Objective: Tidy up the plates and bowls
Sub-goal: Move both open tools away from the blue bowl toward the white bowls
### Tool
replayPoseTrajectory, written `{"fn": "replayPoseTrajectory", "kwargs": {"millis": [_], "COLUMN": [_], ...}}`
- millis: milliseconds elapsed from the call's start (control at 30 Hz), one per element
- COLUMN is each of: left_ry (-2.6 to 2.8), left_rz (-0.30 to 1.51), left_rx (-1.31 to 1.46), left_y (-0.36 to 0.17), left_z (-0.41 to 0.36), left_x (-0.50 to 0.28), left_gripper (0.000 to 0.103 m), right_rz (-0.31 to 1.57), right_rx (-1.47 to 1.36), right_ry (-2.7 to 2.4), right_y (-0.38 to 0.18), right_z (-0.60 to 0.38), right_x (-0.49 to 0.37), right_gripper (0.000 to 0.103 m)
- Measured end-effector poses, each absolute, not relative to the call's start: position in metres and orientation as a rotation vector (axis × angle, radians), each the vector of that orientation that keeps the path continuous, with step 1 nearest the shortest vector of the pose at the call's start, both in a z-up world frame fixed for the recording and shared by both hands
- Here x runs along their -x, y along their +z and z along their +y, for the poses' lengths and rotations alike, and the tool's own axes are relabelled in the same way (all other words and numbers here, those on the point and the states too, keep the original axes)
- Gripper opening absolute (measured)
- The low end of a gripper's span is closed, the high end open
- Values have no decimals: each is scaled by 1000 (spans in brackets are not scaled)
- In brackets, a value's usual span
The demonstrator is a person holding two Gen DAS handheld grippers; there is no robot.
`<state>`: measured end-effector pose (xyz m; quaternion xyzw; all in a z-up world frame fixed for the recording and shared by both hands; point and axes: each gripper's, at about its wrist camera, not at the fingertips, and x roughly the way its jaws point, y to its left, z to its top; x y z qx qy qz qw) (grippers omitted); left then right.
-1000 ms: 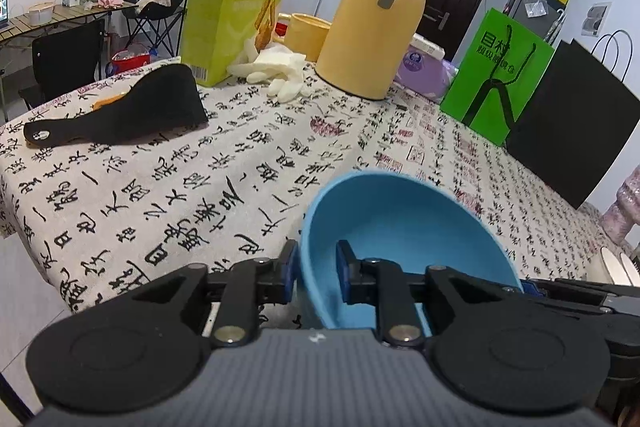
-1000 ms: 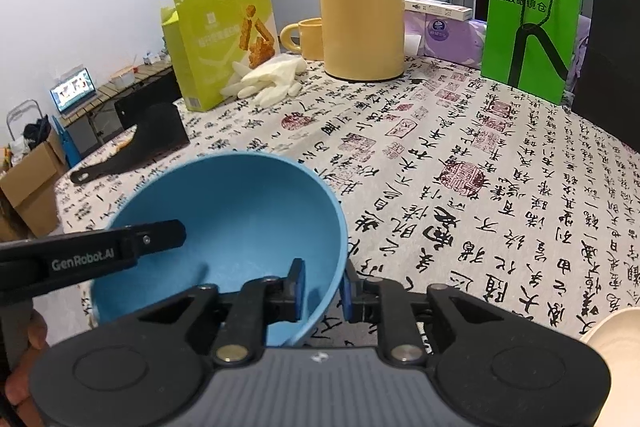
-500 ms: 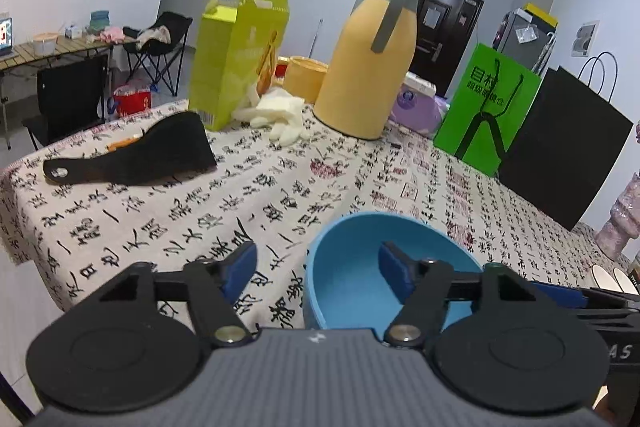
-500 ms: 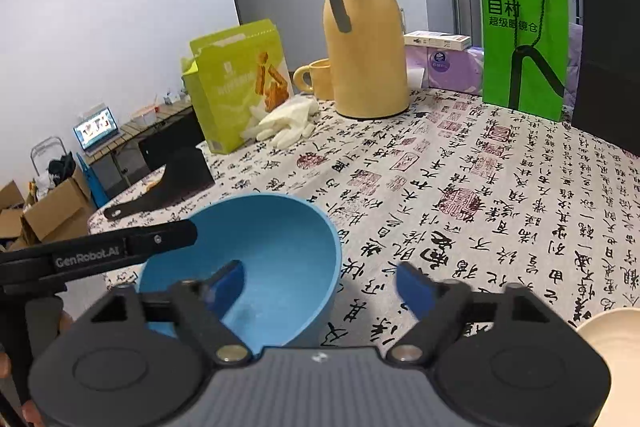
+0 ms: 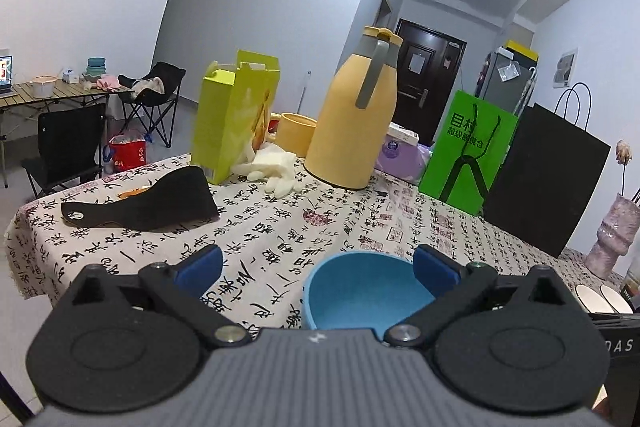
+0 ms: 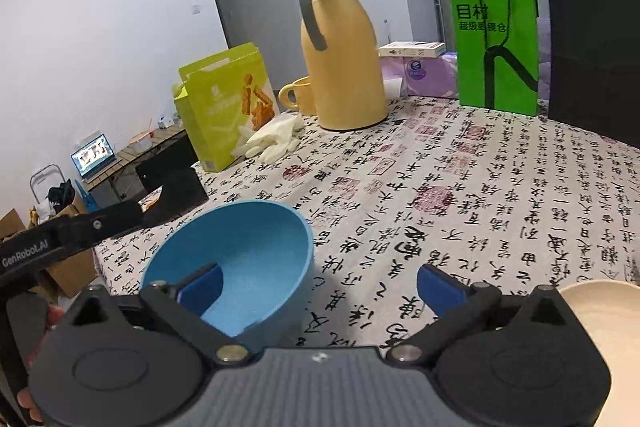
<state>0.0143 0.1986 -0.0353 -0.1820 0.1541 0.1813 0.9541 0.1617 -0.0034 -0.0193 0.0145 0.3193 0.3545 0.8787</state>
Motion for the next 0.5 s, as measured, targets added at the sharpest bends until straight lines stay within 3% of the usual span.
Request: {"fn": "replayPoseTrajectory", "kwargs": {"millis": [500], "left_ry": [388], "left_rz": [311], "left_rx": [361], "left_y": [-35], "left_z": [187], "left_x": [-1], "left_gripper": [103], "right_rz": [635], "right_rx": [-92], "right_ry": [706], "right_y": [-19], "right_z": [-45], "right_x": [-152], "right_gripper": [103]}}
